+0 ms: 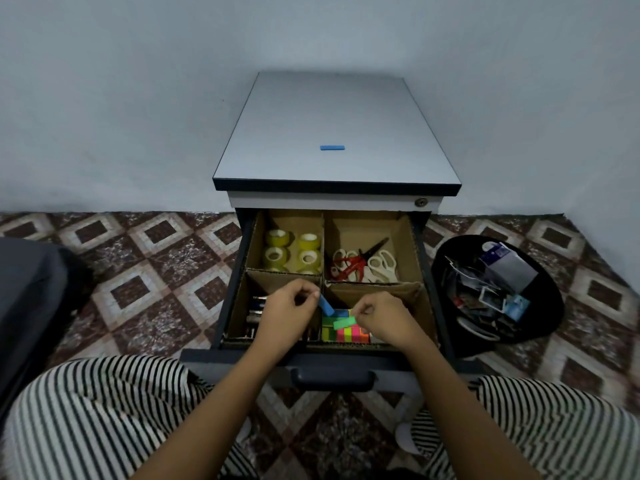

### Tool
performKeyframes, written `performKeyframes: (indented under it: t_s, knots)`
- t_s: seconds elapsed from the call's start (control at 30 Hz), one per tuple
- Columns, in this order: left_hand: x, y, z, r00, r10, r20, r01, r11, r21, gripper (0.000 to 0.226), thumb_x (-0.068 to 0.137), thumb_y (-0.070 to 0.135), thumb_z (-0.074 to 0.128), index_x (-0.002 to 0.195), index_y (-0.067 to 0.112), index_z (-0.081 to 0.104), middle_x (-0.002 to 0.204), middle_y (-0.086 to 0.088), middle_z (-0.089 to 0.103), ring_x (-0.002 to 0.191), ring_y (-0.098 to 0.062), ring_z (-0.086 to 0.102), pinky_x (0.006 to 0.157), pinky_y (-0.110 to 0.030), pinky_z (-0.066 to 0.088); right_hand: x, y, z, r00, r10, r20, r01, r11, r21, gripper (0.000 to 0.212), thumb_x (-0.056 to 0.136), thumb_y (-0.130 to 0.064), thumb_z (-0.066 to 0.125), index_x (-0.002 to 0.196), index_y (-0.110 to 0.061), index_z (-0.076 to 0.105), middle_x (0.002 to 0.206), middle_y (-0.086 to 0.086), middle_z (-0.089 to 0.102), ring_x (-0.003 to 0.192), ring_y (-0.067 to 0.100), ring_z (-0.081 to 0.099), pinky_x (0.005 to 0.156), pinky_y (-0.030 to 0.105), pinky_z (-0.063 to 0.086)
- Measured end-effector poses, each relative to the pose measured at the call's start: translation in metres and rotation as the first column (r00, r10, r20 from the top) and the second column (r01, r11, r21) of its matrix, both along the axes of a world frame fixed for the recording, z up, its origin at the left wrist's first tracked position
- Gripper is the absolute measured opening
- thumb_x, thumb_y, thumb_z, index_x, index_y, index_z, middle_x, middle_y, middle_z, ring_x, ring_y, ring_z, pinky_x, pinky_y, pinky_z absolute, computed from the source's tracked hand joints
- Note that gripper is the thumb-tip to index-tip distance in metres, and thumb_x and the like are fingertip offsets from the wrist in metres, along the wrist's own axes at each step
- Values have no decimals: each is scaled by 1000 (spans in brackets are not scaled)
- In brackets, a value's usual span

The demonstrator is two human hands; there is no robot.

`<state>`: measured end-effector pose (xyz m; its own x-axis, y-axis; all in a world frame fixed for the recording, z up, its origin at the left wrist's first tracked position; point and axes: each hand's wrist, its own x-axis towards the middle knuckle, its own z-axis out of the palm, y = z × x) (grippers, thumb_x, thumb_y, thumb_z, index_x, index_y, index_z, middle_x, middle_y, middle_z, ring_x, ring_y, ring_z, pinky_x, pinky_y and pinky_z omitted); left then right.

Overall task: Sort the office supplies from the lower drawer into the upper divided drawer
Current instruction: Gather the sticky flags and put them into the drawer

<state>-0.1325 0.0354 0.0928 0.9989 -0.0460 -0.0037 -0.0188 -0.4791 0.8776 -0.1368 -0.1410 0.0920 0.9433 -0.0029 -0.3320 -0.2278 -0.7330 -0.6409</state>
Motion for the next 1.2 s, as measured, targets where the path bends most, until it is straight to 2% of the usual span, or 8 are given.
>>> performKeyframes:
  t_s: [0.1, 0.27, 0.43, 0.7, 0.83, 0.93, 1.07, 1.2]
  knots:
    - [-1, 1, 0, 1000, -5, 3, 5, 1000, -8, 9, 91, 16, 58, 87, 21, 65, 81, 12, 63, 76, -2, 58, 70, -19, 46, 3, 8, -3, 998, 57, -14, -57, 998, 5, 17, 91, -14, 55, 92, -13, 72, 84, -3, 63, 71, 5, 58, 62, 15, 44]
    - [-1, 1, 0, 1000, -8, -6, 8, 1000, -17, 12, 91, 16, 58, 84, 25, 63, 81, 14, 62, 75, -3, 59, 66, -14, 45, 9, 16, -8, 987, 142, -68, -144, 989, -15, 18, 90, -13, 58, 98, -16, 74, 102, 3, 70, 93, 17, 65, 77, 24, 51]
    - [-1, 1, 0, 1000, -9, -14, 9, 1000, -16, 11, 91, 16, 58, 84, 24, 63, 81, 13, 62, 74, -6, 58, 66, -17, 45, 13, 23, -10, 975, 209, -77, -213, 976, -51, 18, 88, -11, 61, 104, -8, 70, 84, 5, 63, 79, 13, 56, 53, 13, 36]
    - [-3, 1, 2, 1000, -11, -26, 10, 999, -32, 12, 91, 16, 58, 84, 25, 63, 82, 12, 63, 76, -8, 60, 67, -21, 47, 13, 25, -13, 985, 152, -76, -155, 987, -39, 15, 89, -11, 60, 99, -8, 70, 93, 12, 71, 64, 6, 57, 51, 14, 37]
    - [-3, 1, 2, 1000, -5, -24, 5, 1000, -31, 10, 91, 16, 58, 86, 22, 64, 82, 12, 62, 77, -5, 58, 68, -17, 45, 13, 25, -13, 984, 163, -73, -167, 985, -52, 14, 90, -15, 60, 96, -12, 72, 85, 7, 67, 75, 14, 58, 54, 17, 37]
    - [-3, 1, 1, 1000, -1, -31, 0, 999, -38, 9, 90, 16, 59, 87, 21, 65, 84, 8, 64, 82, -10, 61, 75, -25, 48, 10, 22, -10, 992, 123, -27, -121, 992, 43, 20, 91, -15, 57, 73, -22, 64, 67, -3, 58, 62, 8, 53, 52, 16, 37]
    - [-2, 1, 1, 1000, 7, -27, -8, 998, -59, 11, 90, 16, 60, 85, 24, 64, 85, 6, 65, 83, -15, 63, 78, -33, 51, 6, 16, -1, 992, -33, -118, 77, 917, 391, 19, 95, -9, 47, 97, -11, 66, 79, 0, 66, 66, 8, 60, 57, 18, 46]
    - [-3, 1, 1, 999, 18, -27, -20, 997, -73, 11, 90, 16, 59, 84, 24, 64, 85, 5, 66, 81, -16, 64, 78, -34, 52, 2, 8, 9, 970, -3, -242, 157, 769, 619, 20, 95, -7, 48, 98, -13, 67, 89, 5, 69, 72, 12, 63, 60, 23, 48]
